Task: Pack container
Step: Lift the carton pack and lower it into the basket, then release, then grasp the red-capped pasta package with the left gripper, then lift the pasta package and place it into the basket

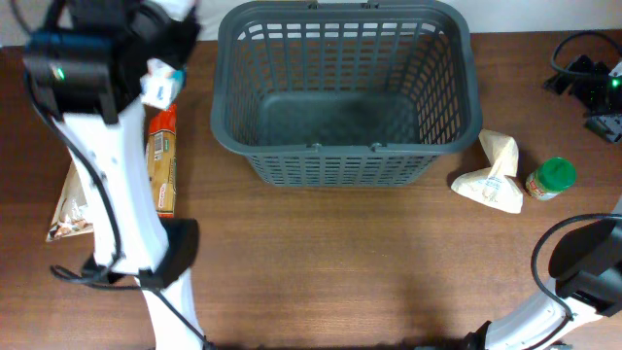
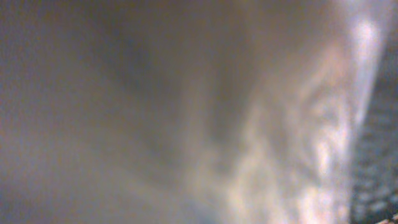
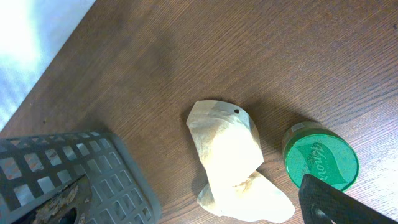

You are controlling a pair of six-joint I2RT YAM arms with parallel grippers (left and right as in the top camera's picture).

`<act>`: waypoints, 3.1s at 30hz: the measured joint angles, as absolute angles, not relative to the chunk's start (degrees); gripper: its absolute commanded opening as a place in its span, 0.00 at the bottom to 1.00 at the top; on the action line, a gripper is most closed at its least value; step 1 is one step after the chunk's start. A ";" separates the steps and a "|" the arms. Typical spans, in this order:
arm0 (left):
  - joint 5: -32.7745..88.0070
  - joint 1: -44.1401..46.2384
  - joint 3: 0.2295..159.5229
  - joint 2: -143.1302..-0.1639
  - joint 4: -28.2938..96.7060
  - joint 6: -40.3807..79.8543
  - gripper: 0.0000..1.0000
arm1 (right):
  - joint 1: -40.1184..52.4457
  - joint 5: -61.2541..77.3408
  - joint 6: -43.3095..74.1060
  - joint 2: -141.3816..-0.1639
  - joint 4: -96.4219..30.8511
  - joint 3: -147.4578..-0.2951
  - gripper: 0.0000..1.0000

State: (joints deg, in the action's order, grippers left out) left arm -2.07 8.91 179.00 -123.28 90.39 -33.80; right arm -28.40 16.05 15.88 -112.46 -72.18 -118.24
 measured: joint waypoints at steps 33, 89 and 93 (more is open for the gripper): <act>-5.28 29.28 148.57 -130.34 74.85 -43.33 0.99 | -28.42 16.08 15.94 -112.46 -72.23 -118.24 0.99; 3.29 -13.63 150.74 -144.33 96.03 -9.34 0.02 | -28.42 16.05 16.05 -112.46 -72.16 -118.24 0.99; 3.95 -11.11 168.16 -140.31 95.31 -9.91 0.02 | -28.42 16.05 16.05 -112.46 -72.18 -118.24 0.99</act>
